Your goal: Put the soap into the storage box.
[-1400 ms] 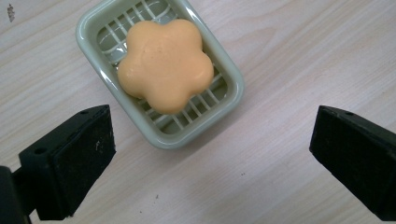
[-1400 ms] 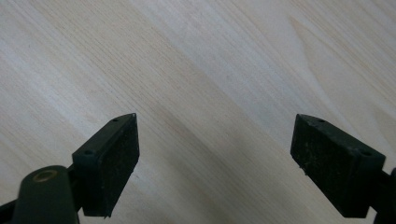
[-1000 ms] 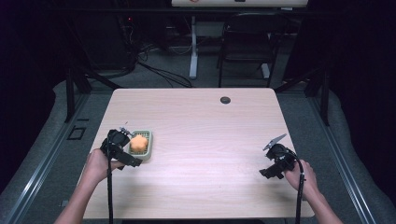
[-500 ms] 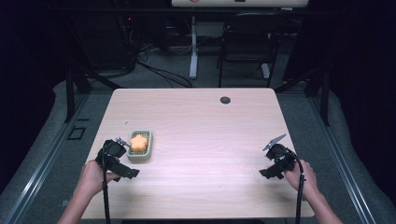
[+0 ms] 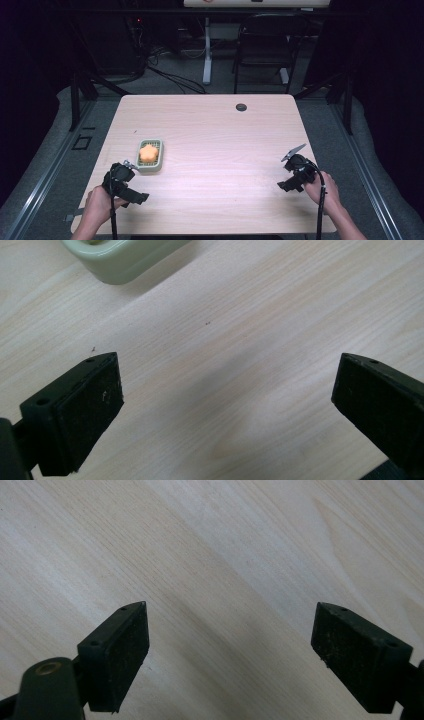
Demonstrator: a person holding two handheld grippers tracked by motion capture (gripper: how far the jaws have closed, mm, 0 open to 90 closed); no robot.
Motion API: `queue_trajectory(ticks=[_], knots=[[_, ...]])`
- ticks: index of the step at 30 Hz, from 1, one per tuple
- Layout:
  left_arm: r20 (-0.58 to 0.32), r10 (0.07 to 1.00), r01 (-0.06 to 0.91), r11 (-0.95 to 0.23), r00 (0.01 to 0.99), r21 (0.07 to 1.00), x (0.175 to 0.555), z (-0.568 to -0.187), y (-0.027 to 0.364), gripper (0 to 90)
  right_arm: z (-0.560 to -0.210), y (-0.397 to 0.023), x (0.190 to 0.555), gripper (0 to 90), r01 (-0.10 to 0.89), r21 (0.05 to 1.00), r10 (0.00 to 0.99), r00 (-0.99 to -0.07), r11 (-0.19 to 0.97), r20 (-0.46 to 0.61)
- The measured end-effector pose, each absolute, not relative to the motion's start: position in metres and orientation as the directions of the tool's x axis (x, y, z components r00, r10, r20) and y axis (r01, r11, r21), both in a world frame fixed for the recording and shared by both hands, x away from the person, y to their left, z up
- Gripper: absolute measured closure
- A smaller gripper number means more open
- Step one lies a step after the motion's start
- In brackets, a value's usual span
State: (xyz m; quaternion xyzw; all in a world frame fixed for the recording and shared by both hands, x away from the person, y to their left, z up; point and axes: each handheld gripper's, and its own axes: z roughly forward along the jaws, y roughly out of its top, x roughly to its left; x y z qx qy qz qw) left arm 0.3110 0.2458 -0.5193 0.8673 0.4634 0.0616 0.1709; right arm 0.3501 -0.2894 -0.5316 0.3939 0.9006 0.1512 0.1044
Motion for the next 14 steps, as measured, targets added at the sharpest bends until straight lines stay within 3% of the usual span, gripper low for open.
queue_trajectory(ticks=[14], knots=[[-0.065,0.805,0.769,-0.535,0.59,0.351,0.307,-0.533,0.245,0.0,-0.532,-0.288,0.35,15.3,0.671,0.345,0.732,-0.678,0.656,-0.074]])
